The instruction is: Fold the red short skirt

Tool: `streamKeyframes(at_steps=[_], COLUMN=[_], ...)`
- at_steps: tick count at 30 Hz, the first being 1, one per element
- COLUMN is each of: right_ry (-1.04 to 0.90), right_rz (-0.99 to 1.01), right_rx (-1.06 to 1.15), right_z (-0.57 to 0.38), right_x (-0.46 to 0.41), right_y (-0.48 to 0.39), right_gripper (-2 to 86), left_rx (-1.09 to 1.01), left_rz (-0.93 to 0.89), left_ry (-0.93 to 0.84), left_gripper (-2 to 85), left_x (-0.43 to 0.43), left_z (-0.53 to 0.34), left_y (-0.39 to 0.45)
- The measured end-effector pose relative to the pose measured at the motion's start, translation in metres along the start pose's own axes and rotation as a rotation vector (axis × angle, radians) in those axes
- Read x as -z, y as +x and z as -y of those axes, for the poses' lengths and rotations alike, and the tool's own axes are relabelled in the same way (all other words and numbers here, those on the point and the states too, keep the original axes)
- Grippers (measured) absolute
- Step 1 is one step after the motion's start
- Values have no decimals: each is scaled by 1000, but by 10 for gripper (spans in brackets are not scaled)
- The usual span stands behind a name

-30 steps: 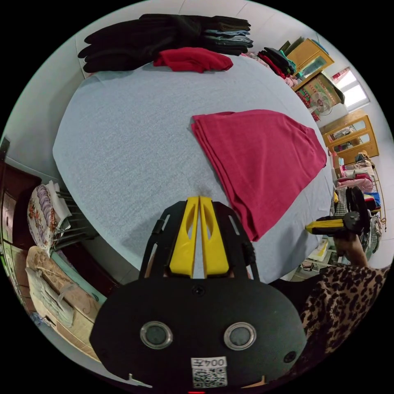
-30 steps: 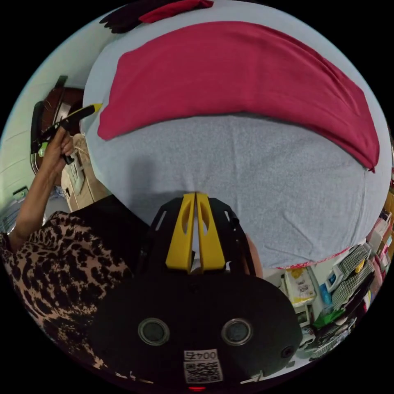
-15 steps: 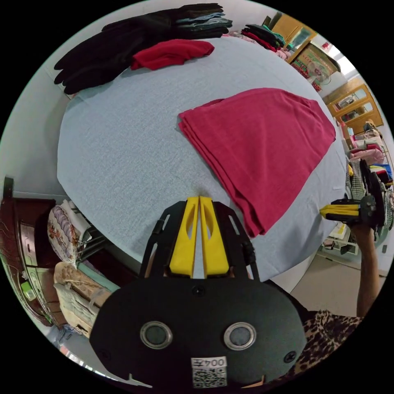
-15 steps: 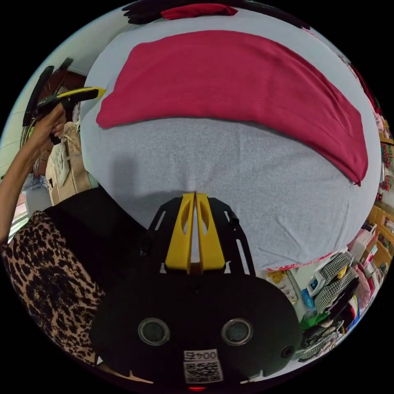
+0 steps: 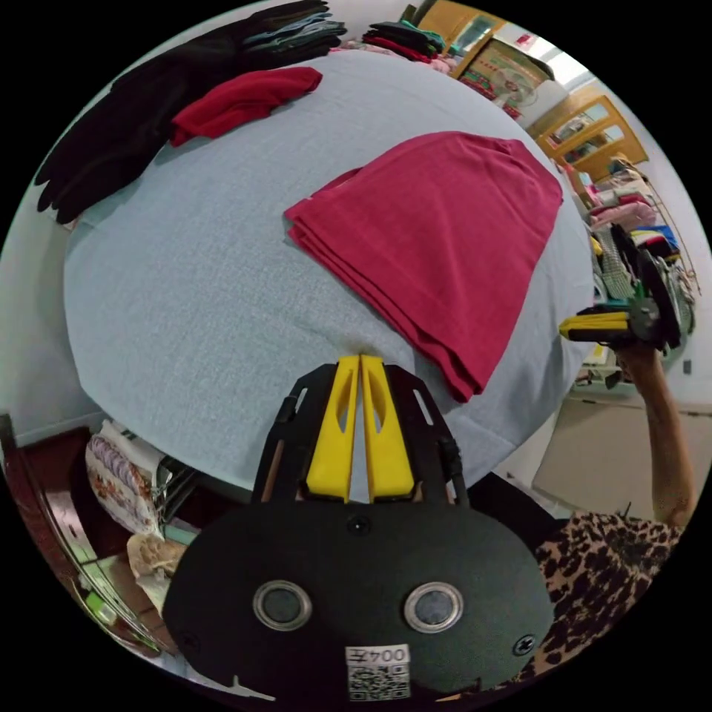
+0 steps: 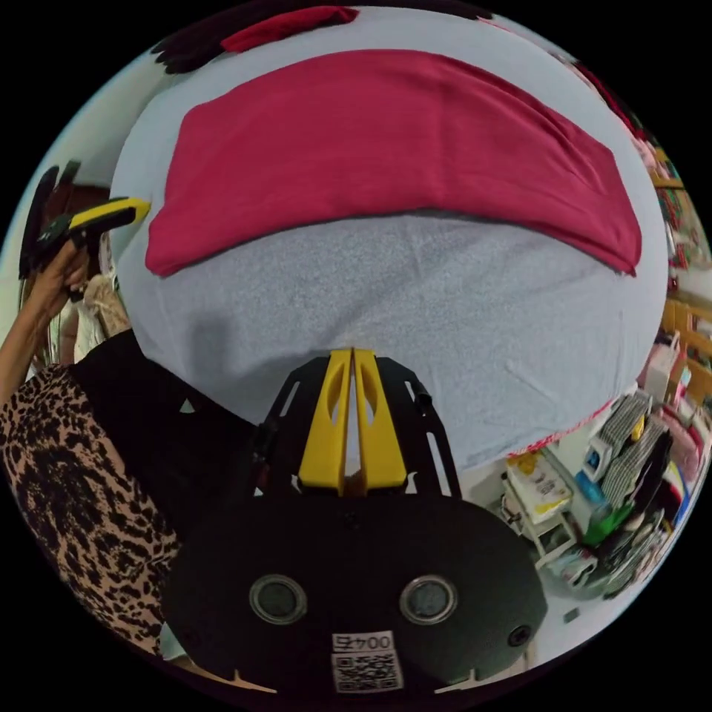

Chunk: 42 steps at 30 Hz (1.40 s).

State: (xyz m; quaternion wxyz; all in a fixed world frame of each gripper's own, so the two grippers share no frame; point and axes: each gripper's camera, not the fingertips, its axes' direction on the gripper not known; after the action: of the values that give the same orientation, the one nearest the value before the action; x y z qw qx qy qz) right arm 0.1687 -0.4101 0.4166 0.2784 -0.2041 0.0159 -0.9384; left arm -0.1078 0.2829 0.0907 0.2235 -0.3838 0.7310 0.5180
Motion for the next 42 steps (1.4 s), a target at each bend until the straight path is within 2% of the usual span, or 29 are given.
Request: streamKeyframes(at_steps=[3,5,8,11,18,23,32,42], right_ry=[18,20,84,102,110,115,102,76], right_rz=[8,131,240,296,255,343,338,345], right_rx=[-164,-237,-350,-433,-543,-537,-546,-563], right_z=[-10,-17,-26,-29,-36,-45,-49,-53], right_x=[-6,-10,-13,-27,-41,-47,-50,-53], right_y=[-4,-18,-50,-88,-118,-105,-109,-111], right_gripper=[-7,-7,-7,-5,-6,-7,-8,-7], left_rx=[-108,-134,-165,-221,-348,-378,-471,-524], left_rz=[-136,-302,-406,-449,-452,-494,-324,-327], left_ry=[-17,-33,17,-13,-6,15,96,91], left_gripper=[4,6,12,28,64,70,77,49], left_x=[2,8,25,33,49,55,76,94], left_z=[4,10,22,46,89,109,116,125], left_y=[-25,-58,-98,-128,-148,-147,-131,-128])
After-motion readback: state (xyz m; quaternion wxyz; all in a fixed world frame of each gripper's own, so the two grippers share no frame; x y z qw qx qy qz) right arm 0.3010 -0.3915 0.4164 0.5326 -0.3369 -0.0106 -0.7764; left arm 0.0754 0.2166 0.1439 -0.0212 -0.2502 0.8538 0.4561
